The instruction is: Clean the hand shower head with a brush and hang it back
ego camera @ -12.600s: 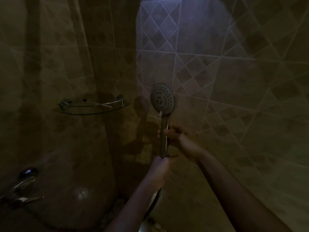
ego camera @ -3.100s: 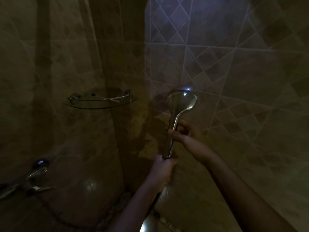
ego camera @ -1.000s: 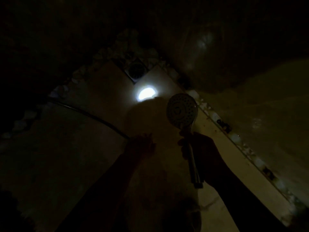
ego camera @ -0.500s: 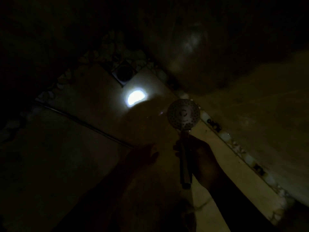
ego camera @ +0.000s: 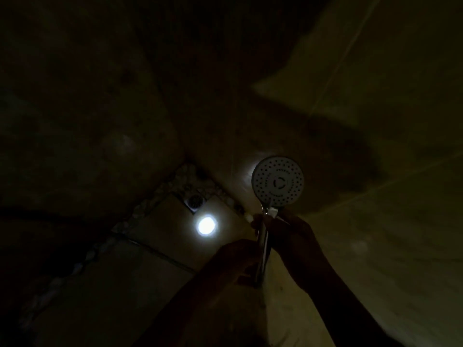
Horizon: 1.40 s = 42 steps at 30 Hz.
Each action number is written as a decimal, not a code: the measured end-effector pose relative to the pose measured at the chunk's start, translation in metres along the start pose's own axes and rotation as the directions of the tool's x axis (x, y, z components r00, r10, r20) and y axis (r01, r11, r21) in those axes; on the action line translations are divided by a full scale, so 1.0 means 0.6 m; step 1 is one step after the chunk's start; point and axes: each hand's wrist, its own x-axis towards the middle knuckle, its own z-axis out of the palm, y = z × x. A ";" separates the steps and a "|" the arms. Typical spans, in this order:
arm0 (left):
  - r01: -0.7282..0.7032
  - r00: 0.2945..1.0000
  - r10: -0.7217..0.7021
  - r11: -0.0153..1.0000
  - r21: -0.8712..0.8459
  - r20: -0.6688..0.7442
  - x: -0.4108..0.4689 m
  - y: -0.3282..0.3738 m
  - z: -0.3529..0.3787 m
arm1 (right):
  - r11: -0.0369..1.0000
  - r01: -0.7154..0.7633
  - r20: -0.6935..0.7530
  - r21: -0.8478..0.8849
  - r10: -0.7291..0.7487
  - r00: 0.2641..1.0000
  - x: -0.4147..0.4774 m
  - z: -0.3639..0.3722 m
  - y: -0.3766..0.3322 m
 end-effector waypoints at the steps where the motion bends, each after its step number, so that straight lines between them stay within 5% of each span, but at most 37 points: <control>1: -0.050 0.999 0.050 0.999 -0.012 -0.002 -0.031 0.028 0.013 | 1.000 0.024 0.019 0.008 -0.024 1.000 -0.019 0.001 -0.042; 10: -0.338 0.939 0.343 0.936 0.099 -0.034 -0.336 0.317 0.116 | 0.938 0.324 0.144 -0.120 -0.307 0.941 -0.235 0.047 -0.440; 17: -0.576 0.800 0.599 0.774 0.262 -0.011 -0.549 0.462 0.199 | 0.911 0.407 0.206 -0.064 -0.387 0.899 -0.408 0.057 -0.658; 22: -0.658 0.727 0.687 0.697 0.287 -0.003 -0.672 0.533 0.226 | 0.809 0.575 0.280 -0.126 -0.527 0.802 -0.496 0.086 -0.776; 27: -0.729 0.632 0.775 0.603 0.323 -0.020 -0.774 0.569 0.206 | 0.708 0.682 0.440 -0.182 -0.562 0.701 -0.558 0.140 -0.842; 31: -0.753 0.580 0.812 0.561 0.344 -0.056 -0.824 0.582 0.160 | 0.786 0.598 0.546 -0.158 -0.435 0.716 -0.574 0.201 -0.863; 42: -0.696 0.617 0.783 0.590 0.409 -0.079 -0.835 0.619 -0.045 | 0.794 0.586 0.521 -0.160 -0.436 0.734 -0.470 0.406 -0.858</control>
